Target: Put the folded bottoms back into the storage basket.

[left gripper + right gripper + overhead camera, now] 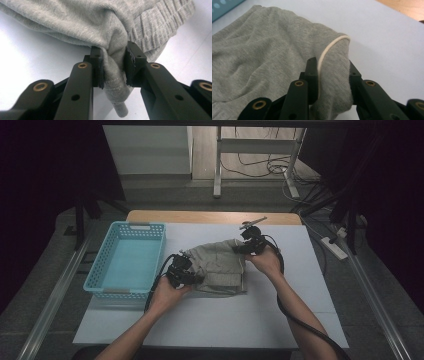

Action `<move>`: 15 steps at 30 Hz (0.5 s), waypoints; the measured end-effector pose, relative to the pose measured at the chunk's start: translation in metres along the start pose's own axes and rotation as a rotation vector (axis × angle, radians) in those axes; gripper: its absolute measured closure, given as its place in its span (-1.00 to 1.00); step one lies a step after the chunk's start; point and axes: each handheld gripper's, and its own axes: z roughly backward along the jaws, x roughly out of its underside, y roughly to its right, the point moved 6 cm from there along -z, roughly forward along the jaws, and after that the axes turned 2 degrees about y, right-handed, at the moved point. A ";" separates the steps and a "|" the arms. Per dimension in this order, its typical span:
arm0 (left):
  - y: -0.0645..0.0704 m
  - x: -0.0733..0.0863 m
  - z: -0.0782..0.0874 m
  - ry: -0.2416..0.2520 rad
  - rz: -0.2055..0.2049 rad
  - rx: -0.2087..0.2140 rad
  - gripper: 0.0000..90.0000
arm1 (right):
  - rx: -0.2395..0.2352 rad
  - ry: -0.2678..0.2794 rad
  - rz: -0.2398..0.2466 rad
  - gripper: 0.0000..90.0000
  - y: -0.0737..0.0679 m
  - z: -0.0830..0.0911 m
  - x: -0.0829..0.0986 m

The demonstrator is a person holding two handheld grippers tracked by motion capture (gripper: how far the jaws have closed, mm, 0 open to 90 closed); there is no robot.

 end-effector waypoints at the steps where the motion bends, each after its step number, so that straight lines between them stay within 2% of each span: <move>1: 0.000 -0.001 0.002 0.005 0.001 0.004 0.57 | -0.001 0.003 -0.003 0.57 -0.001 0.002 -0.001; 7: 0.004 -0.005 0.014 0.039 -0.002 0.012 0.57 | -0.014 0.032 0.005 0.57 -0.004 0.013 -0.007; 15: 0.006 -0.009 0.030 0.058 -0.021 0.017 0.57 | -0.029 0.073 0.026 0.57 -0.011 0.026 -0.016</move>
